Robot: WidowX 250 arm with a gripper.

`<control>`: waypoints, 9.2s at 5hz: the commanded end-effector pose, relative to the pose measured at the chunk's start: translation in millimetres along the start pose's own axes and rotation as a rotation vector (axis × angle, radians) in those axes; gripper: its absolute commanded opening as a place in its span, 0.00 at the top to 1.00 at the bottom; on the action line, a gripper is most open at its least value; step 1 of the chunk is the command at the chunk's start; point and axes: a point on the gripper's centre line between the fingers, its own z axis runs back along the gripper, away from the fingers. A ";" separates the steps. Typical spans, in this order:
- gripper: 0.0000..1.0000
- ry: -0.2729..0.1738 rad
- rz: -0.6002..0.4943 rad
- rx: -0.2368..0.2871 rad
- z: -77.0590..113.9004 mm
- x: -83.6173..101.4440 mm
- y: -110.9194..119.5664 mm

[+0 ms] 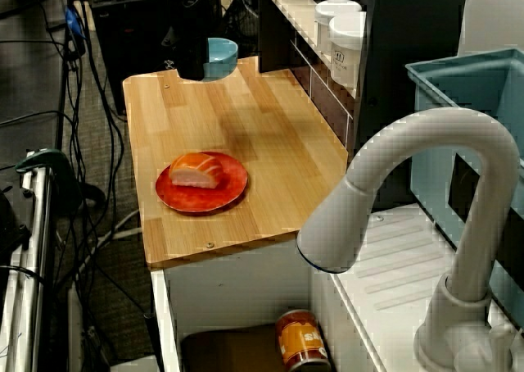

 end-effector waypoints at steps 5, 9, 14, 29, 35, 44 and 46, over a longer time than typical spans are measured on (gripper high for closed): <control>1.00 -0.077 -0.398 -0.031 -12.5 54.9 -79.0; 1.00 -0.088 -0.470 0.001 -31.3 80.6 -88.1; 1.00 -0.097 -0.462 0.047 -40.6 82.0 -99.3; 0.00 0.010 0.200 -0.035 -27.1 -2.7 -82.3; 0.00 0.000 0.241 -0.045 -51.2 5.6 -82.9; 1.00 -0.016 0.260 0.001 -70.3 -14.2 -49.1; 1.00 -0.022 0.307 0.026 -74.1 -31.1 -29.8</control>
